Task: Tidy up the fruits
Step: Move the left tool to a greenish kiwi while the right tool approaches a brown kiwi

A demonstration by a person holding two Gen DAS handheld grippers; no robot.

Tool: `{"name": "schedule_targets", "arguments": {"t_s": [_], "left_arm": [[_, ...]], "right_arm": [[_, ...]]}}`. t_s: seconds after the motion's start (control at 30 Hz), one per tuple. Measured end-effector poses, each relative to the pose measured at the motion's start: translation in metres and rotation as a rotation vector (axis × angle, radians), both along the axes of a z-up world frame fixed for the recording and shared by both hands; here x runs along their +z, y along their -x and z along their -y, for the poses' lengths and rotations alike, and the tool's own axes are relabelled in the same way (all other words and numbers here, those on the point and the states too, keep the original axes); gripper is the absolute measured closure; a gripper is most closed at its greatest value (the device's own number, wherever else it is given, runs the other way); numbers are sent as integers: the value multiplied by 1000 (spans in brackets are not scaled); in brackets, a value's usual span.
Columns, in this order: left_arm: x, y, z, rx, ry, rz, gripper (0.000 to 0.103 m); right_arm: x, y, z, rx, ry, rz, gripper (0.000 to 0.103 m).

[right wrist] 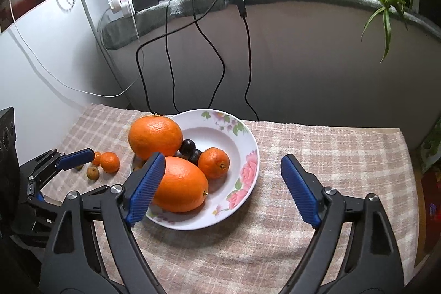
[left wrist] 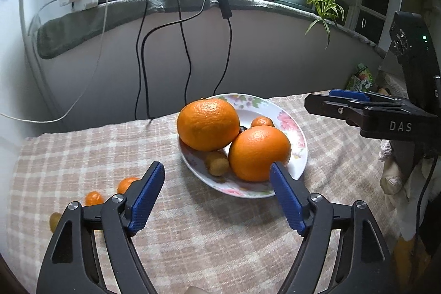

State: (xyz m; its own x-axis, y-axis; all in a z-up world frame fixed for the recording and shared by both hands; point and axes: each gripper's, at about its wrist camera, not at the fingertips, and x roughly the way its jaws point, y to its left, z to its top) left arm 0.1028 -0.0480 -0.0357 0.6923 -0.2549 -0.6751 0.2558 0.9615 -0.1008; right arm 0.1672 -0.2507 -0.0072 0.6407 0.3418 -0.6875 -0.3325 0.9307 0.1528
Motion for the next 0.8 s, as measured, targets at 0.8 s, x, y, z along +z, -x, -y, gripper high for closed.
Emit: {"name": "schedule_targets", "arguments": {"t_s": [0.8], "left_arm": [[13, 35, -53, 104, -1, 51, 24]], "right_arm": [[23, 49, -69, 115, 37, 74, 14]]}}
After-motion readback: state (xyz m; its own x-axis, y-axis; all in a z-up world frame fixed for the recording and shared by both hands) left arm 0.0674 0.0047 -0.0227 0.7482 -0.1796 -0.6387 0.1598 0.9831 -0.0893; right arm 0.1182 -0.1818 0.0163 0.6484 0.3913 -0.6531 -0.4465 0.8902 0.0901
